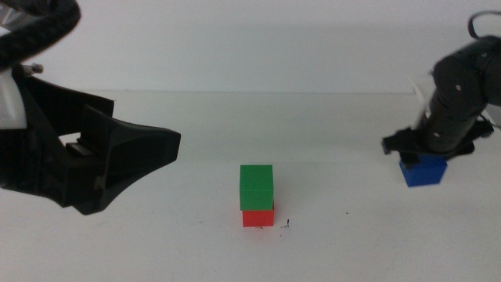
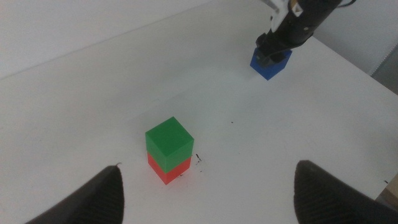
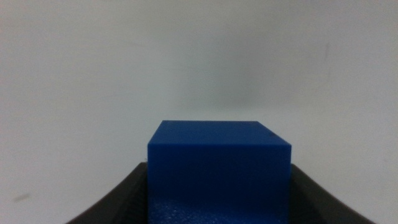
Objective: Stack red cubes first, then green, then blue cubes in a specific spot.
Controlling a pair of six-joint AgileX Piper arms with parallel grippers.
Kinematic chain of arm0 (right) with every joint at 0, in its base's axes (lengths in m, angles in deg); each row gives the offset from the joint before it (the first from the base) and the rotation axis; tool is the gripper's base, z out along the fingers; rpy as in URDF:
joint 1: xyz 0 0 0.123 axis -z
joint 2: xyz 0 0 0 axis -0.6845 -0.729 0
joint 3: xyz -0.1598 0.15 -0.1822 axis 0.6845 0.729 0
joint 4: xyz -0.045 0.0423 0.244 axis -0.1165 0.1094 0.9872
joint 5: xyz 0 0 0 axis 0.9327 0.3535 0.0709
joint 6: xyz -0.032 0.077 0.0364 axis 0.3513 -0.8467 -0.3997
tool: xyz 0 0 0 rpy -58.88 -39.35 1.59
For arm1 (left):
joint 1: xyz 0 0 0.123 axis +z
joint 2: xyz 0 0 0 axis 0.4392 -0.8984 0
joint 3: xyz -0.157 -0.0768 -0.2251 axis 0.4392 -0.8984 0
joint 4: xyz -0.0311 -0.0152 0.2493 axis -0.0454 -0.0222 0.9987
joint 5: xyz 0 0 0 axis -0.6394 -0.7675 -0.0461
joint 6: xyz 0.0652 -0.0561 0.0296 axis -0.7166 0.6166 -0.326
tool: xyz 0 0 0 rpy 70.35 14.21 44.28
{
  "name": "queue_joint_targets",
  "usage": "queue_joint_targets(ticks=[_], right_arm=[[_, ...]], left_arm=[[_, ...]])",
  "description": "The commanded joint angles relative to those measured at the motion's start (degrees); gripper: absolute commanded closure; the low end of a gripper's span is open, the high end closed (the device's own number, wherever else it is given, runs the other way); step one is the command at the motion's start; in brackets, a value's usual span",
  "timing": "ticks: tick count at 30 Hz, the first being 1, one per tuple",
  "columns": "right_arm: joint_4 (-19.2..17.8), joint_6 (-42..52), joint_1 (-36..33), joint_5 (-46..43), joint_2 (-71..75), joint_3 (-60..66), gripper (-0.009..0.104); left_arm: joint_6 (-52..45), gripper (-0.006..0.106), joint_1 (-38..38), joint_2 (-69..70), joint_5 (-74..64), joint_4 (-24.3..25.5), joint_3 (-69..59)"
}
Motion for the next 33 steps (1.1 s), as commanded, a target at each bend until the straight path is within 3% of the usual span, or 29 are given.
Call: queue_joint_targets(ticks=[1, 6, 13, 22, 33], right_arm=[[-3.43, -5.01, -4.31, 2.99, 4.00, -0.45, 0.077], [0.61, -13.35, -12.76, 9.41, 8.50, -3.41, 0.077], [-2.15, -26.58, -27.62, 16.36, 5.84, -14.95, 0.077], [-0.38, -28.38, -32.57, 17.34, -7.45, -31.82, 0.077], [0.51, -30.46, -33.32, 17.34, -12.61, -33.72, 0.076]], left_arm=[[-0.08, 0.007, 0.05, 0.38, 0.92, 0.03, -0.06], [-0.08, 0.007, 0.05, 0.38, 0.92, 0.03, -0.06], [-0.08, 0.007, 0.05, 0.38, 0.92, 0.03, -0.06], [-0.08, 0.007, 0.05, 0.38, 1.29, 0.03, -0.06], [-0.08, 0.007, 0.05, 0.38, 1.29, 0.03, -0.06]])
